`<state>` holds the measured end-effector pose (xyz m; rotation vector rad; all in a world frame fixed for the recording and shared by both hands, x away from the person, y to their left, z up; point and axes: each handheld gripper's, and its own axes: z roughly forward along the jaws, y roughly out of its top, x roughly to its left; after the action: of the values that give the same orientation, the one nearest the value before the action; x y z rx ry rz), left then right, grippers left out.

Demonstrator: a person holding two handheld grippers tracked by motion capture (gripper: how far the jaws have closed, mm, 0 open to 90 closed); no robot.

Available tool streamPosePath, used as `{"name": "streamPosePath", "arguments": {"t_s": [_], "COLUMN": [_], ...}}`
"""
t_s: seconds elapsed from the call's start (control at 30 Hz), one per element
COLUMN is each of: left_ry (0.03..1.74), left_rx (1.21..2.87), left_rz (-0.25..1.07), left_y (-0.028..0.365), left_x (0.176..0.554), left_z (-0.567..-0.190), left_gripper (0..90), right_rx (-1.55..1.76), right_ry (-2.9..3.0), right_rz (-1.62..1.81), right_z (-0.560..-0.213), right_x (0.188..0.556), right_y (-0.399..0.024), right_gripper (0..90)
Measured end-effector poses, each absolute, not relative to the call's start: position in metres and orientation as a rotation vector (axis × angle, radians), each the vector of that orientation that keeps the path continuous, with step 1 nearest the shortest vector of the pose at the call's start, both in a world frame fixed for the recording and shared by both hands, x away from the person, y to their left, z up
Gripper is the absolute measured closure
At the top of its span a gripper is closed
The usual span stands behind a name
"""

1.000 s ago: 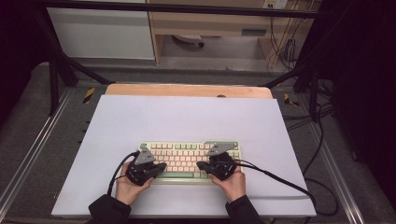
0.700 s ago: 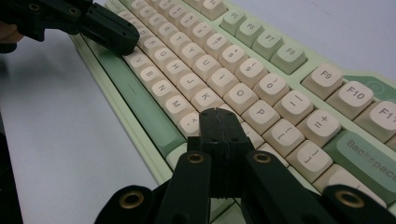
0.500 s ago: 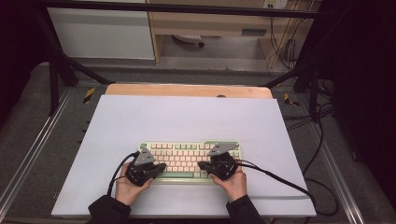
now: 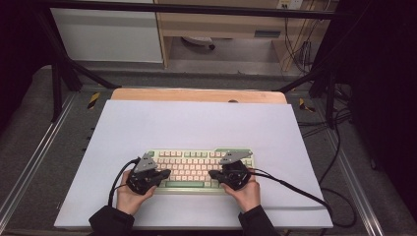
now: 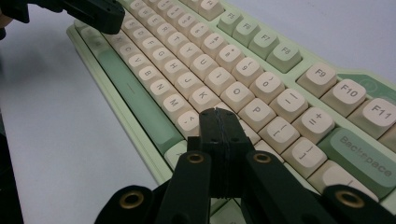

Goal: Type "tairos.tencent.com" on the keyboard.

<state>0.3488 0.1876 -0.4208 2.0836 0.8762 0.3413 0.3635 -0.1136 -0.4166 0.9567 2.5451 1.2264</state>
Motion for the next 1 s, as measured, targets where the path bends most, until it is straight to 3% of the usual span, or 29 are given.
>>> {"name": "streamPosePath", "arguments": {"t_s": [1.0], "left_ry": [0.918], "left_rx": [2.079], "left_rz": [0.375], "left_y": [0.18], "left_x": [0.371], "left_z": [-0.414], "left_gripper": [90.0], "right_rx": [0.957], "right_ry": [2.545], "right_rz": [1.227], "right_z": [-0.416], "right_x": [0.364], "right_y": [-0.114], "right_gripper": [90.0]}}
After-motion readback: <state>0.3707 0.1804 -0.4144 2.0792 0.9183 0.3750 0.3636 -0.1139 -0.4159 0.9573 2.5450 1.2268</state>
